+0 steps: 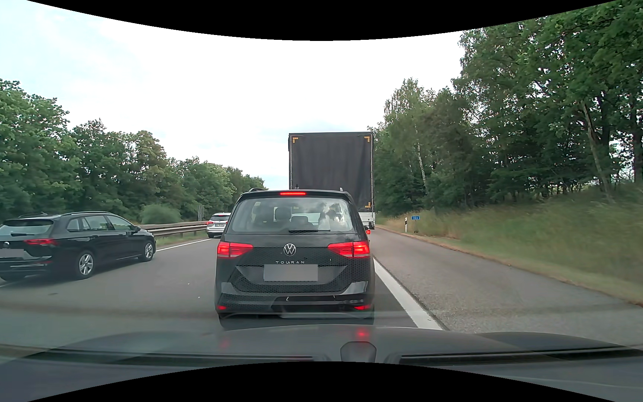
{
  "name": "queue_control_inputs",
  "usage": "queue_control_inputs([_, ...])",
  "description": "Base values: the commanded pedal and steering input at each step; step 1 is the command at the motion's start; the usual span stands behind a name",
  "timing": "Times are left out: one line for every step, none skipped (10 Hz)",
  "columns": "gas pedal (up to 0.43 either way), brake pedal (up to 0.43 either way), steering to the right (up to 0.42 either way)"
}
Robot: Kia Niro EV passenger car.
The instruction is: Follow the waypoints while adhering to traffic rules and regulations
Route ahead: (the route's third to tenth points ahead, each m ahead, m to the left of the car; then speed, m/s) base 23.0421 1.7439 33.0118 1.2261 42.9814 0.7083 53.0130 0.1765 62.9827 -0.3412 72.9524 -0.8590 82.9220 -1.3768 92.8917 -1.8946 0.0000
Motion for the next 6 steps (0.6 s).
queue_control_inputs([0.000, 0.244, -0.002])
queue_control_inputs([0.000, 0.244, -0.002])
queue_control_inputs([0.000, 0.244, -0.002])
queue_control_inputs([0.000, 0.244, -0.002])
queue_control_inputs([0.000, 0.244, -0.002])
queue_control_inputs([0.000, 0.244, -0.002])
